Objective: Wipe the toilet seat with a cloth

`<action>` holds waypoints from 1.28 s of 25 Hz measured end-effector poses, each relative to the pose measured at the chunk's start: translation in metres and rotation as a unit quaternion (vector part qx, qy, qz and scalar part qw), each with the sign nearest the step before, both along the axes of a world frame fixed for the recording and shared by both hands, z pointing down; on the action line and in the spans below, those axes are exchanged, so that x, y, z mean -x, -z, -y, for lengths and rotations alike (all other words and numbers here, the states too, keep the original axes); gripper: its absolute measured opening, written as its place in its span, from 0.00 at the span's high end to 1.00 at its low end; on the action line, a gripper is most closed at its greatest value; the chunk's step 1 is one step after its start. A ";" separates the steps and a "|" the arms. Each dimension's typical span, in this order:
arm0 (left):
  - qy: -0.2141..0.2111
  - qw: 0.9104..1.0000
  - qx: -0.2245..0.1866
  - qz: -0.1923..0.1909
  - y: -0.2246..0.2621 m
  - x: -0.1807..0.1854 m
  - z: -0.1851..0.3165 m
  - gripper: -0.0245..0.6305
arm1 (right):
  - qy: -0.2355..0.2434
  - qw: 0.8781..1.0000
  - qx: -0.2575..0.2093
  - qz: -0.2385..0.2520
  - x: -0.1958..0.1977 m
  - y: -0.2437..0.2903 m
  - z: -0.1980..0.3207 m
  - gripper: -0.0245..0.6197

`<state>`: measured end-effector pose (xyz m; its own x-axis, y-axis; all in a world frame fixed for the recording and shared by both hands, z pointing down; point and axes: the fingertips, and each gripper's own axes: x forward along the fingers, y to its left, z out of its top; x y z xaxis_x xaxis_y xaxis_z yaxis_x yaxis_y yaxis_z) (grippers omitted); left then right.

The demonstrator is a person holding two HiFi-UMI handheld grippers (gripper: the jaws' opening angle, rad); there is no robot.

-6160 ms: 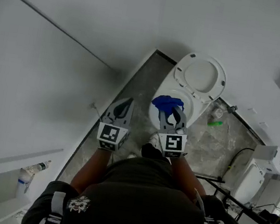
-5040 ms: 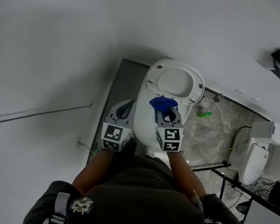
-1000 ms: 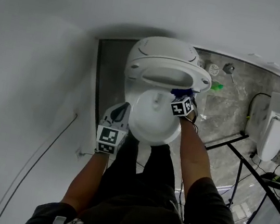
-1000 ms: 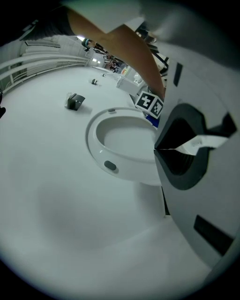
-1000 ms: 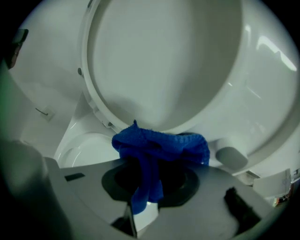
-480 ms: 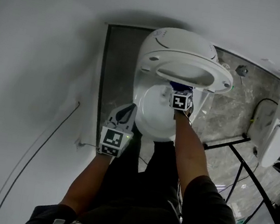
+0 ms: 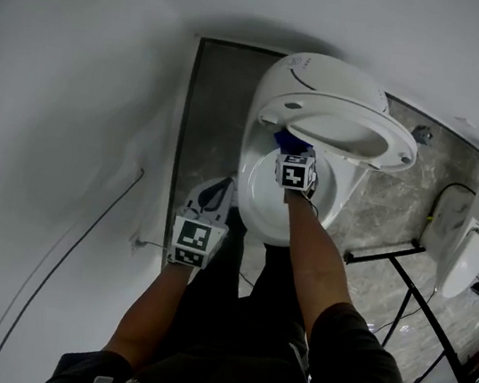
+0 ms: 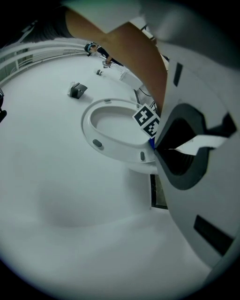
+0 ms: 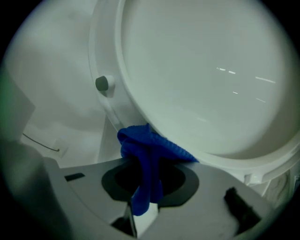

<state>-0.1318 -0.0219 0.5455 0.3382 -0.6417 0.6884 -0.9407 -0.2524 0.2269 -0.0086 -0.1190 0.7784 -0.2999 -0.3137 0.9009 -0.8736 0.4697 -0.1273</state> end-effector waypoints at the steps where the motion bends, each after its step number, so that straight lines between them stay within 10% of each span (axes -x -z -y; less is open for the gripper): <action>1: 0.003 1.000 -0.001 0.001 0.000 0.004 0.000 0.95 | -0.002 1.000 -0.001 0.008 0.009 0.003 0.002 0.83; 13: 0.022 1.000 -0.005 -0.009 0.010 0.025 -0.007 0.95 | -0.025 0.994 -0.065 0.081 0.067 0.086 0.010 0.83; 32: -0.017 0.998 -0.063 0.011 0.072 0.005 0.019 0.95 | -0.025 0.969 -0.223 0.105 0.046 0.250 0.057 0.83</action>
<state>-0.1365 -0.0410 0.4737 0.3469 -0.7119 0.6107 -0.9354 -0.3099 0.1702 -0.0546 -0.1760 0.5288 -0.4357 -0.6773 0.5928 -0.8739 0.4761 -0.0983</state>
